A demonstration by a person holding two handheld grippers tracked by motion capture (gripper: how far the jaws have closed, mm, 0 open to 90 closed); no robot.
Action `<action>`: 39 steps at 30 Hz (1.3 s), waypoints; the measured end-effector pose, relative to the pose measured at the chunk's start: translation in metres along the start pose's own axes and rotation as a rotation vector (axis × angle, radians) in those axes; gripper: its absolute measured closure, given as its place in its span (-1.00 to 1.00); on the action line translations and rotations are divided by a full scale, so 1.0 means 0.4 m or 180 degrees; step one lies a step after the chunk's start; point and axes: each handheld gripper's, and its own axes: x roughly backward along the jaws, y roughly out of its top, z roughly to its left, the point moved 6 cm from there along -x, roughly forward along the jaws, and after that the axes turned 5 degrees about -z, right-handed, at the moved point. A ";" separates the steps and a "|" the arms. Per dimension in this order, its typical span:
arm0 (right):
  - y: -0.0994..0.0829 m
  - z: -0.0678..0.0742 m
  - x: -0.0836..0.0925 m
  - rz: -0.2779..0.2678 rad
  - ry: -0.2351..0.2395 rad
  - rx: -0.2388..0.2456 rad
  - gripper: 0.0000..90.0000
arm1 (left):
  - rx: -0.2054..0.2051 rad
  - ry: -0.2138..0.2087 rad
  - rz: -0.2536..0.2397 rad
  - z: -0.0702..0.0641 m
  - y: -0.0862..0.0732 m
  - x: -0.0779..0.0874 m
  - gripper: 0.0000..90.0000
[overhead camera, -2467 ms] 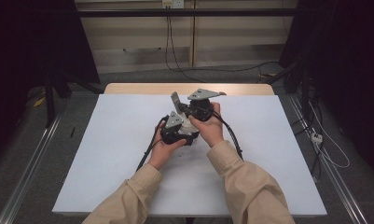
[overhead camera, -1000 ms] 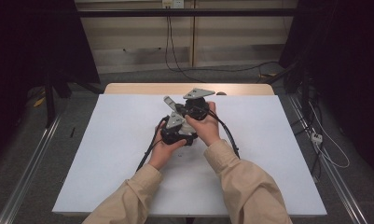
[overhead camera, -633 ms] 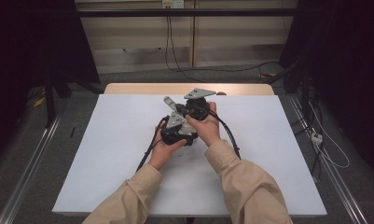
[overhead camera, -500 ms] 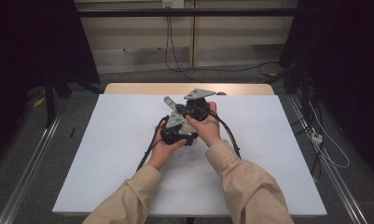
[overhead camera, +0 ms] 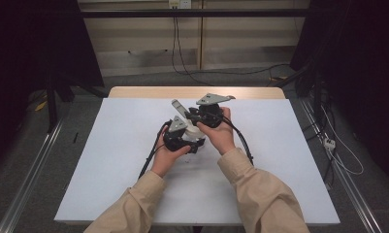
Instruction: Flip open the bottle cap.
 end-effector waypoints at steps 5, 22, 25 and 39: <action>-0.014 -0.004 0.044 -0.0067 0.0032 -0.0098 0.36 | 0.0010 -0.0029 0.0059 -0.003 -0.008 0.032 -0.86; -0.121 -0.008 0.205 -0.0145 0.0081 -0.0397 -0.48 | 0.0036 -0.0106 0.0111 0.003 -0.030 0.173 -0.90; -0.149 -0.014 0.227 -0.0127 -0.0005 -0.0301 -0.57 | 0.0063 -0.0090 0.0086 0.007 -0.035 0.197 -0.90; -0.233 -0.030 0.312 -0.0139 -0.0131 -0.0372 -0.75 | 0.0091 -0.0007 0.0073 0.026 -0.071 0.299 -0.90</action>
